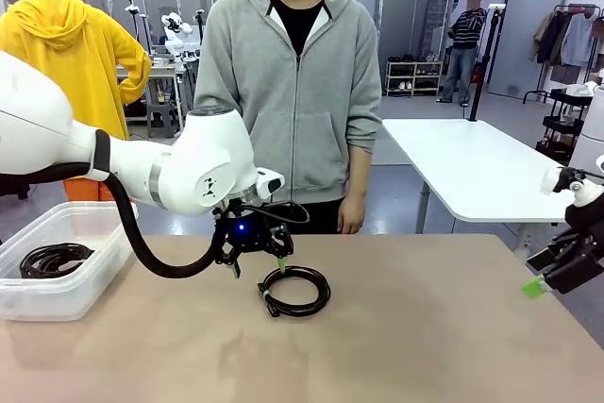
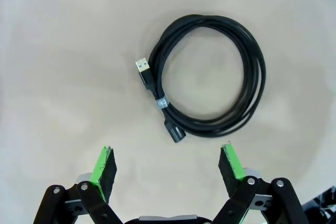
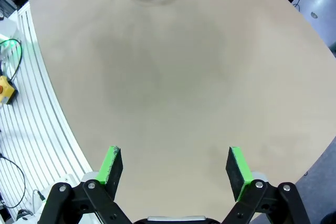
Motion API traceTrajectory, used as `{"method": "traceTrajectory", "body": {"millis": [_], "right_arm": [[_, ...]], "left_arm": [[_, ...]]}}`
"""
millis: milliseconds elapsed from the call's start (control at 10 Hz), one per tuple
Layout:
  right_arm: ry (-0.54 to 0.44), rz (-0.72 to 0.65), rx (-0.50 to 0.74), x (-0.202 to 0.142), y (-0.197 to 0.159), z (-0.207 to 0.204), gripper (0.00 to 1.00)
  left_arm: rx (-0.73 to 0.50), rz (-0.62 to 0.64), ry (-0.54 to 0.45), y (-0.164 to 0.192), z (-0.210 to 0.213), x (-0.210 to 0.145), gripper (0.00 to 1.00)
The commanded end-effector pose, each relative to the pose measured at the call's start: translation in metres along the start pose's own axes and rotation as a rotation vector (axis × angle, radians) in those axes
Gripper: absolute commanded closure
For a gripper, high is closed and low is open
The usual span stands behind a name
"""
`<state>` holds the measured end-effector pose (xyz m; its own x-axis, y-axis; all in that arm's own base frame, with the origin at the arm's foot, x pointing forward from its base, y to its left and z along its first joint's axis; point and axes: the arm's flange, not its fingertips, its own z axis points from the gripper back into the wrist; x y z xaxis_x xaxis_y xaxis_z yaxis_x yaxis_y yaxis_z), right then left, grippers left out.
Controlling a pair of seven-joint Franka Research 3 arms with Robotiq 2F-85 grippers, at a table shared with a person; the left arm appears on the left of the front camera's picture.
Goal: Organize and store the cables.
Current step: Place the USB Extension Cable into the Organizing box.
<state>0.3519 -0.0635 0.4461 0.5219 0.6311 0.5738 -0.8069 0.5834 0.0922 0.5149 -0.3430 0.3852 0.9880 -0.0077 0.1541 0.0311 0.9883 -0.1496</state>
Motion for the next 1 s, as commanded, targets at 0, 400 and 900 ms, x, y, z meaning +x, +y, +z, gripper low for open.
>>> {"method": "traceTrajectory", "body": {"millis": [0,400,900], "right_arm": [[-0.001,-0.02,-0.007,0.002,0.0,-0.001,0.0],[-0.001,-0.02,-0.007,0.002,0.0,-0.001,0.0],[-0.001,-0.02,-0.007,0.002,0.0,-0.001,0.0]], "left_arm": [[0.042,0.042,0.027,-0.01,-0.01,0.013,0.01],[0.081,0.091,0.057,-0.009,-0.028,0.016,0.01],[0.061,0.161,0.062,-0.001,-0.052,0.025,0.01]]}}
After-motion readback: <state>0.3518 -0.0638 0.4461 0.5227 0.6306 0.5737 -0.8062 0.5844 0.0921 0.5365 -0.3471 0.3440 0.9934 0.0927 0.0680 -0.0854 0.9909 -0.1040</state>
